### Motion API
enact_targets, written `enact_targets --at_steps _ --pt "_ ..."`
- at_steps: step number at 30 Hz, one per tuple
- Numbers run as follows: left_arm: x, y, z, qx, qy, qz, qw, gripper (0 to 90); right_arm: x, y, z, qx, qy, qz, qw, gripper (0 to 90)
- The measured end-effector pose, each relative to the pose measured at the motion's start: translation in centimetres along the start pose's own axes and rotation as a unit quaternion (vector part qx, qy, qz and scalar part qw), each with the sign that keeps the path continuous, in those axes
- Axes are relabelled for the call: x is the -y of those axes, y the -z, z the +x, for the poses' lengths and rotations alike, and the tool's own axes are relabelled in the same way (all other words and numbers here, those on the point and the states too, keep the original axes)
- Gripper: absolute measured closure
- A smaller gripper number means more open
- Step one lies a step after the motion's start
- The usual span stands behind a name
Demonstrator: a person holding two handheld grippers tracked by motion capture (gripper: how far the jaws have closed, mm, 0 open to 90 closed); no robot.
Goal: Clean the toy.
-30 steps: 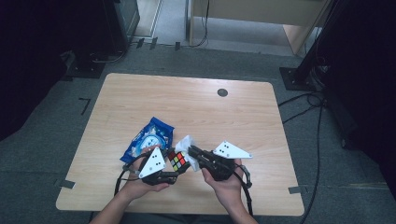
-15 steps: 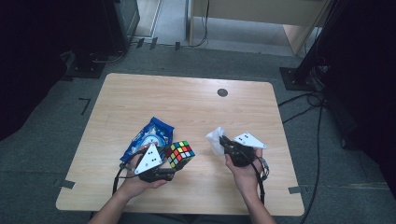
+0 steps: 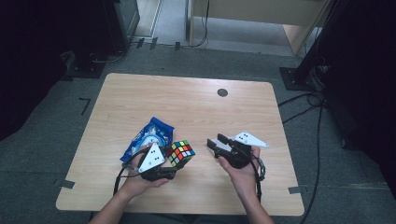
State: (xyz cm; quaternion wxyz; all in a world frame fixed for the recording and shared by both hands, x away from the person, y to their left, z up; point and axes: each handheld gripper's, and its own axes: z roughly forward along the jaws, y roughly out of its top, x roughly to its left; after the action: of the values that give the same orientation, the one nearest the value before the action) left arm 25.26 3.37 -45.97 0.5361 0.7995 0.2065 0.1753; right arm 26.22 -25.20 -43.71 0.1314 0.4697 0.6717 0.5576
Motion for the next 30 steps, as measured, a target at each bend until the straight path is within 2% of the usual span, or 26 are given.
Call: enact_targets --at_steps 3,5,8,10,13,15,18,20,24,28,30 --pt "0.0 -0.1 -0.1 -0.004 0.0 0.001 1.0 34.1 -0.4 -0.2 2.8 -0.07 -0.014 0.004 0.9975 35.7" --pt "0.0 -0.3 -0.3 -0.007 0.002 0.0 1.0 34.1 -0.4 -0.6 4.2 -0.094 -0.023 0.015 0.9952 28.4" --pt "-0.1 -0.4 -0.6 -0.016 0.0 0.001 0.9999 34.1 0.0 -1.3 5.3 -0.093 -0.042 0.039 0.9941 22.8" --pt "-0.1 -0.5 -0.7 -0.017 -0.002 0.0 0.9999 34.1 0.4 -1.9 5.4 -0.079 -0.058 0.059 0.9934 21.6" --pt "-0.2 -0.6 -1.0 -0.017 -0.005 -0.002 0.9998 34.1 1.2 -2.7 5.3 -0.082 -0.077 0.077 0.9906 26.4" --pt "-0.2 -0.6 -1.1 -0.02 -0.008 0.0 0.9998 34.1 1.4 -2.9 5.2 -0.092 -0.093 0.073 0.9887 32.2" --pt "-0.1 -0.9 -1.4 -0.024 -0.014 0.004 0.9996 34.1 1.5 -2.9 5.1 -0.086 -0.114 0.078 0.9866 33.5" --pt "-0.1 -1.0 -1.4 -0.02 -0.01 0.007 0.9997 34.0 1.5 -2.8 5.1 -0.081 -0.117 0.081 0.9865 33.9" --pt "0.0 -1.0 -1.1 -0.002 -0.004 0.009 1.0 32.7 1.5 -2.7 5.1 -0.069 -0.105 0.086 0.9882 34.1" --pt "0.4 -0.8 -1.0 0.012 -0.01 0.014 0.9998 31.6 0.9 -2.1 4.2 -0.055 -0.111 0.075 0.9895 34.1" --pt "0.6 -0.8 -0.9 0.013 -0.019 0.016 0.9996 31.9 0.4 -1.6 3.7 -0.06 -0.112 0.071 0.9894 34.1"
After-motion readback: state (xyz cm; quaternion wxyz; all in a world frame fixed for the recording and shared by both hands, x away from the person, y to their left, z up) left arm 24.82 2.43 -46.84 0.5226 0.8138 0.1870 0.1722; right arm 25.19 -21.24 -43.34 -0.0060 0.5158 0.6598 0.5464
